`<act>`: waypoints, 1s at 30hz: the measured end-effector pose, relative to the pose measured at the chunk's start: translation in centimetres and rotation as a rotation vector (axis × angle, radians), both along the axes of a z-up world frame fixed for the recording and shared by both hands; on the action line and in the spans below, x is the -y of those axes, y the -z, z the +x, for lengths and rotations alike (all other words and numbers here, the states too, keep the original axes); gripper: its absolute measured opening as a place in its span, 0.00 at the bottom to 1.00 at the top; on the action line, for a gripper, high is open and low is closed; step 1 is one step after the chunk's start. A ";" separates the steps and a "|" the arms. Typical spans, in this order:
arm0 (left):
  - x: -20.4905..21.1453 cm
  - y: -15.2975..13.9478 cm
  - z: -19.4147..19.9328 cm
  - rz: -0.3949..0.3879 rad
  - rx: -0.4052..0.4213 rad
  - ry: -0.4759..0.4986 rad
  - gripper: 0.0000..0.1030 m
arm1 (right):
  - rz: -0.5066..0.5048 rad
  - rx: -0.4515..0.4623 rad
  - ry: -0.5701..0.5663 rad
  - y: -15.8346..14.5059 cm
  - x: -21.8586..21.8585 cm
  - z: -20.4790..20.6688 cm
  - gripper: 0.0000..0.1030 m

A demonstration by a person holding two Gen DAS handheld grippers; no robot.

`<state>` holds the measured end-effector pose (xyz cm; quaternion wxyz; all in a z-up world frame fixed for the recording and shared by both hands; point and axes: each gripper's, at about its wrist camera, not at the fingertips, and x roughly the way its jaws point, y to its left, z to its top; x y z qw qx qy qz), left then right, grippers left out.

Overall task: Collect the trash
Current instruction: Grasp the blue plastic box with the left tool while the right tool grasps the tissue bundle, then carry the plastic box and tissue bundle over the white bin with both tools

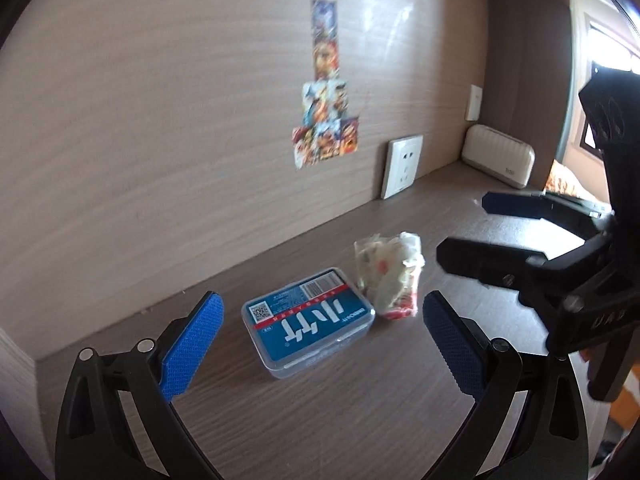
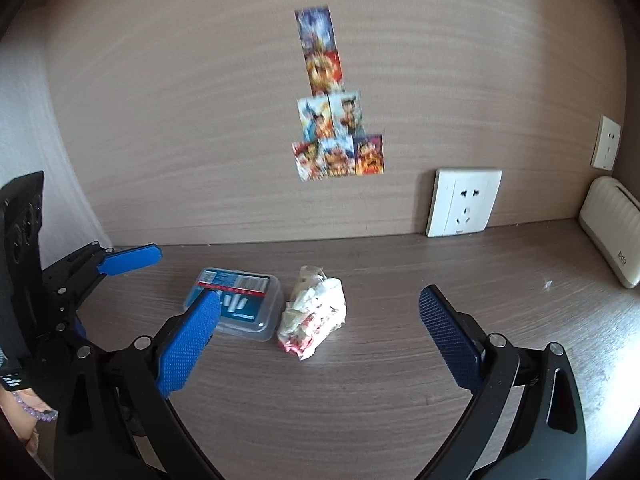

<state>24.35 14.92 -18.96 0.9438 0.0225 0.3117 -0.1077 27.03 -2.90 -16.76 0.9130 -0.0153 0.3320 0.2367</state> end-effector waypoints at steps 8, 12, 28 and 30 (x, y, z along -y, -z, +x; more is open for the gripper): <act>-0.4 2.2 2.7 0.004 -0.076 -0.029 0.95 | -0.054 -0.058 0.049 2.7 -1.9 3.1 0.96; -0.4 2.7 4.2 0.011 -0.116 -0.039 0.95 | -0.036 -0.102 0.045 3.5 -2.5 4.4 0.82; 0.5 3.8 5.3 0.023 -0.195 -0.061 0.91 | -0.049 -0.166 0.059 4.1 -1.1 3.5 0.42; 0.4 3.3 4.3 0.017 -0.182 -0.063 0.91 | -0.056 -0.141 0.060 3.4 -0.4 2.8 0.42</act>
